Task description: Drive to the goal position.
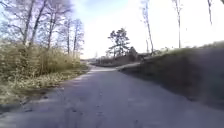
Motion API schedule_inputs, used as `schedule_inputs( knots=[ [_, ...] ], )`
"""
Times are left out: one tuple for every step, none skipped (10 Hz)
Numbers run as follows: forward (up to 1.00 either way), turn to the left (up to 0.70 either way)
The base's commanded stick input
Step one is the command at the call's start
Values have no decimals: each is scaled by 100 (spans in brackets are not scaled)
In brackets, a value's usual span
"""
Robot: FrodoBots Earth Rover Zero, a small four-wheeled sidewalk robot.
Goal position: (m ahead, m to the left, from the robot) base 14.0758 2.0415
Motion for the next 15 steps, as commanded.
schedule_inputs(
  knots=[
    [100,0],
    [100,0],
    [100,0],
    [100,0],
    [100,0],
    [100,0],
    [100,0],
    [100,0],
    [100,0],
    [100,0],
    [100,0],
    [100,0],
    [100,0],
    [100,0],
    [100,0]
  ],
)
